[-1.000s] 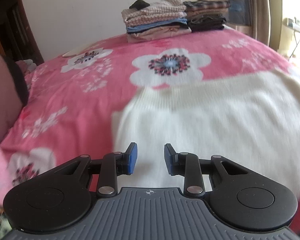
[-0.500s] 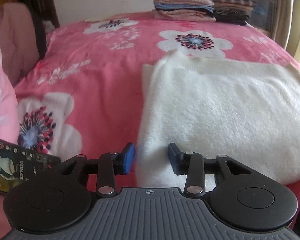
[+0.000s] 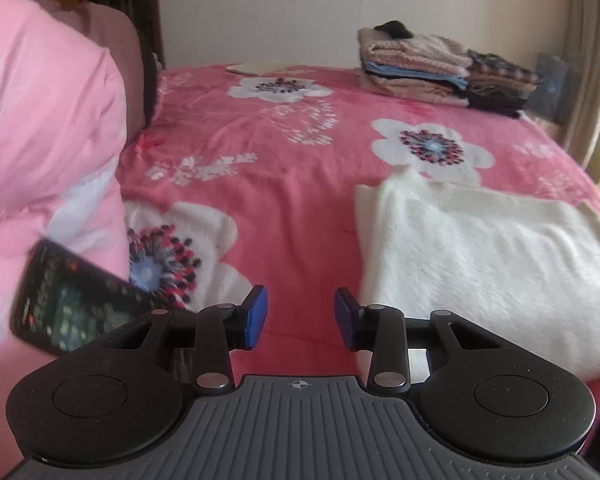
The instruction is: Fold clothes
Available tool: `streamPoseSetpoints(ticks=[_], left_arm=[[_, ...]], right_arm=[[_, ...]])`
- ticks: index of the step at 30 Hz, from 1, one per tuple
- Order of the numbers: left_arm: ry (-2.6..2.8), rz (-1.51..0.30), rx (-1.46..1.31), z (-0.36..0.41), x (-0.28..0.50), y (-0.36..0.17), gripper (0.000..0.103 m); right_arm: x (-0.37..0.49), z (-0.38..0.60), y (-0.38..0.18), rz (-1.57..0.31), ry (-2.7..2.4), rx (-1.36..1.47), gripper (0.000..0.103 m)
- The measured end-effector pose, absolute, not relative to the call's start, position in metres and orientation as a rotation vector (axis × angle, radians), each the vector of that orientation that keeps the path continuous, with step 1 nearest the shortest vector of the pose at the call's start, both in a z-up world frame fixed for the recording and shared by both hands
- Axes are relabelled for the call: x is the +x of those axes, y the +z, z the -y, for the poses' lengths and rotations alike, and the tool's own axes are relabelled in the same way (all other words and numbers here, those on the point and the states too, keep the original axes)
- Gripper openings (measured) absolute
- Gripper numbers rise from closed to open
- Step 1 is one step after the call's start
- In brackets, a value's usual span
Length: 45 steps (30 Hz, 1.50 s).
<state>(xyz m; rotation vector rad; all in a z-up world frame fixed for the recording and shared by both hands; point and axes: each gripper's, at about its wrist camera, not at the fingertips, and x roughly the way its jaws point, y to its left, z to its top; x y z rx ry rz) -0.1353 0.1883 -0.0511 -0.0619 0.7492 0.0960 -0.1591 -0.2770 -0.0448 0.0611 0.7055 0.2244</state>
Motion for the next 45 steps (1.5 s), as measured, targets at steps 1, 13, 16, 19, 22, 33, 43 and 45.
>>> streamPoseSetpoints(ticks=[1, 13, 16, 19, 22, 33, 43, 45], left_arm=[[0.062, -0.754, -0.063, -0.187, -0.139, -0.052, 0.031], [-0.070, -0.888, 0.341, -0.146, -0.139, -0.114, 0.032], [-0.021, -0.861, 0.385, -0.149, -0.134, -0.112, 0.032], [0.027, -0.834, 0.428, -0.151, -0.129, -0.111, 0.033], [0.075, -0.806, 0.471, -0.153, -0.124, -0.109, 0.030], [-0.048, -0.749, 0.065, -0.165, -0.145, -0.058, 0.028], [-0.117, -0.892, 0.084, -0.144, -0.129, -0.124, 0.026], [-0.123, -0.911, 0.068, -0.148, -0.129, -0.118, 0.026]], right_arm=[[-0.158, 0.268, -0.047, -0.709, 0.245, 0.047, 0.000], [-0.137, 0.245, -0.091, -0.864, 0.253, 0.042, 0.001], [-0.134, 0.245, -0.095, -0.887, 0.243, 0.041, 0.001], [-0.131, 0.243, -0.098, -0.903, 0.236, 0.037, 0.001], [-0.130, 0.242, -0.098, -0.908, 0.235, 0.035, 0.001], [-0.135, 0.246, -0.095, -0.898, 0.235, 0.055, 0.001], [-0.138, 0.250, -0.094, -0.894, 0.212, 0.074, 0.001], [-0.139, 0.251, -0.094, -0.893, 0.206, 0.077, 0.001]])
